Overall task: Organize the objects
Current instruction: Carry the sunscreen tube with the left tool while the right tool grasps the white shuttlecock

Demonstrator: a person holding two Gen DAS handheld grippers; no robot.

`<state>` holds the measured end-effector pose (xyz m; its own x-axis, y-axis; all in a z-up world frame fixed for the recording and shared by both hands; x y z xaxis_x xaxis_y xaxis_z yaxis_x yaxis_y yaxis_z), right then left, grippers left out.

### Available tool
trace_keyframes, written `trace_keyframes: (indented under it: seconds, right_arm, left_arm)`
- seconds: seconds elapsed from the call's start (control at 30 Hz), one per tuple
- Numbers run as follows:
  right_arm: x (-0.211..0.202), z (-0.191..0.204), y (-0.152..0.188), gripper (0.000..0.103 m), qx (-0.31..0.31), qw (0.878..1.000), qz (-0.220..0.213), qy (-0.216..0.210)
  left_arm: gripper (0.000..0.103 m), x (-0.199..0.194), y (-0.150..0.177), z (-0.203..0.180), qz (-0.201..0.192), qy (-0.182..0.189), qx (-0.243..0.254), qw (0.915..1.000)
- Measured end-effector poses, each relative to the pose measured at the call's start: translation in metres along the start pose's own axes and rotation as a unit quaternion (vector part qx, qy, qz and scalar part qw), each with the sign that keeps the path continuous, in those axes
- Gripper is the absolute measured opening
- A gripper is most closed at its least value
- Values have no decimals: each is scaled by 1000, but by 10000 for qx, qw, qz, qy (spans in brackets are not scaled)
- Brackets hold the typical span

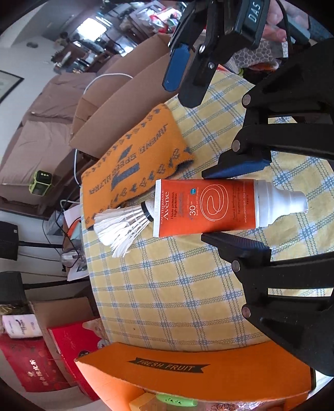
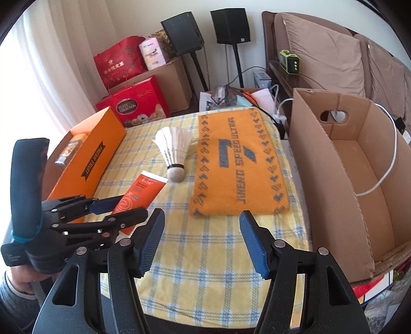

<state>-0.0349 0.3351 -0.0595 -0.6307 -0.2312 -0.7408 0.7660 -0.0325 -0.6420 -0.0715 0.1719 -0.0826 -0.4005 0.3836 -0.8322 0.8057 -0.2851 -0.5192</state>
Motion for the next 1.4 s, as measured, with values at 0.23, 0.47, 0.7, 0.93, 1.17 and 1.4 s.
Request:
trace_keyframes:
  seconds: [0.23, 0.47, 0.7, 0.93, 1.17, 1.4]
  right_arm:
    - [16, 10, -25, 63, 18, 9998, -11, -178]
    - [48, 20, -45, 62, -1, 9995, 172, -248]
    - [89, 28, -61, 57, -51, 9986, 433, -287]
    - [116, 36, -69, 51, -133, 9974, 648, -285]
    - [139, 45, -73, 46, -325, 9953, 895, -161]
    - [151, 39, -74, 34, -345, 9939, 1049, 74]
  left_arm:
    - [38, -29, -15, 20, -266, -35, -248, 9993]
    - [38, -49, -26, 41, -431, -33, -446, 9981]
    - [39, -62, -32, 58, -525, -89, -570, 9970]
    - [39, -67, -34, 71, -541, -61, -686, 9962]
    - [39, -72, -34, 77, -594, -40, -772, 9952]
    - [39, -75, -34, 83, -615, -40, -824, 9947]
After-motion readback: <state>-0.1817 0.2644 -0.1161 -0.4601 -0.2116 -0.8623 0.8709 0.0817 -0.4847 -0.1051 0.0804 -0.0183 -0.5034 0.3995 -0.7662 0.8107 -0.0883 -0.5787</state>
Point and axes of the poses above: each gripper's, at about its wrist camera, not at the fingertips, and x roughly the way its jaws point, z to its left, y to its underside, the point moved 1 cm from there along x, roughly the way its jaws point, and after that the axes turned 2 degrees about -x, right-handed, at the moved point
